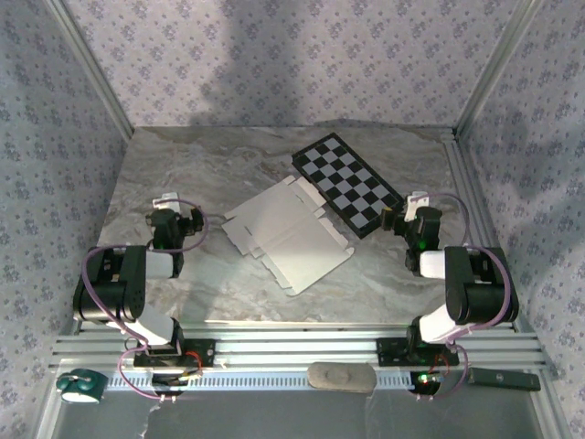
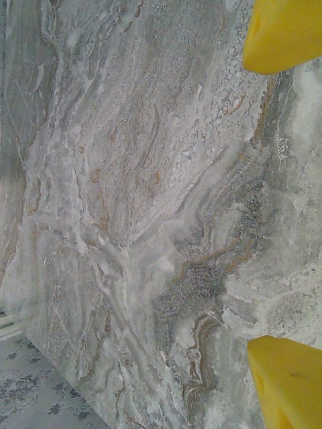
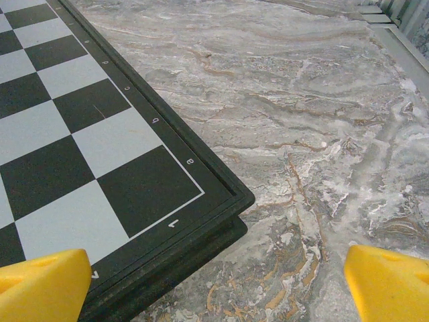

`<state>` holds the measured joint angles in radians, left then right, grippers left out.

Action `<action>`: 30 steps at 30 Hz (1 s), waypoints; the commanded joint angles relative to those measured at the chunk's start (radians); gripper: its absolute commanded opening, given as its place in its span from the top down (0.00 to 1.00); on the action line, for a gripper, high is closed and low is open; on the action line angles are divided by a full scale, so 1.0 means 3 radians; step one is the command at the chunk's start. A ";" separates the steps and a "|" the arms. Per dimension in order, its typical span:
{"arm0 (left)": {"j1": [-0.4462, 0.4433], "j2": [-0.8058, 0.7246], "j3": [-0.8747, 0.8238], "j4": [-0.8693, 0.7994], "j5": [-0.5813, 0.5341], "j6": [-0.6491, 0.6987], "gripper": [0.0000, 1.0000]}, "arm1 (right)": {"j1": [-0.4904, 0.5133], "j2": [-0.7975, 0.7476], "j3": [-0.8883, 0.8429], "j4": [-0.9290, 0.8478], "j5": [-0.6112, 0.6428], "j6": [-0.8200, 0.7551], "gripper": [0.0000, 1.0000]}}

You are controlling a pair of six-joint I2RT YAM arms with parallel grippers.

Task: Fold the paper box

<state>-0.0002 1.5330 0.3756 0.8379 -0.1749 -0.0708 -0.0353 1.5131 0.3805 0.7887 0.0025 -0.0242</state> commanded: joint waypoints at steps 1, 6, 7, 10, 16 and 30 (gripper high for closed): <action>0.0001 0.0002 0.0069 0.0029 -0.0005 0.0051 0.00 | -0.0018 0.0019 0.0067 -0.0021 -0.0027 -0.0022 0.01; 0.0001 0.0000 0.0068 0.0029 -0.0002 0.0050 0.00 | -0.0020 0.0022 0.0066 -0.0022 -0.0029 -0.0021 0.01; 0.0001 -0.0002 0.0071 0.0029 -0.0006 0.0049 0.00 | -0.0017 0.0019 0.0067 -0.0021 -0.0026 -0.0022 0.01; 0.0001 -0.0002 0.0072 0.0028 -0.0007 0.0049 0.00 | -0.0016 0.0019 0.0066 -0.0016 -0.0030 -0.0021 0.01; -0.0031 -0.0082 -0.0030 0.0152 0.0056 0.0113 0.00 | -0.0009 -0.0140 0.0026 -0.0055 0.0010 -0.0016 0.01; -0.0650 -0.1861 0.1803 -0.3717 -0.0276 -0.2037 0.00 | 0.0656 -0.2240 0.2460 -0.3953 0.0472 0.1673 0.01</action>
<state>-0.2256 0.9768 0.7628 0.1333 -0.2993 -0.3168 0.1646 0.8406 1.0142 0.0059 0.1543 0.1638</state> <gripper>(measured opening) 0.997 0.992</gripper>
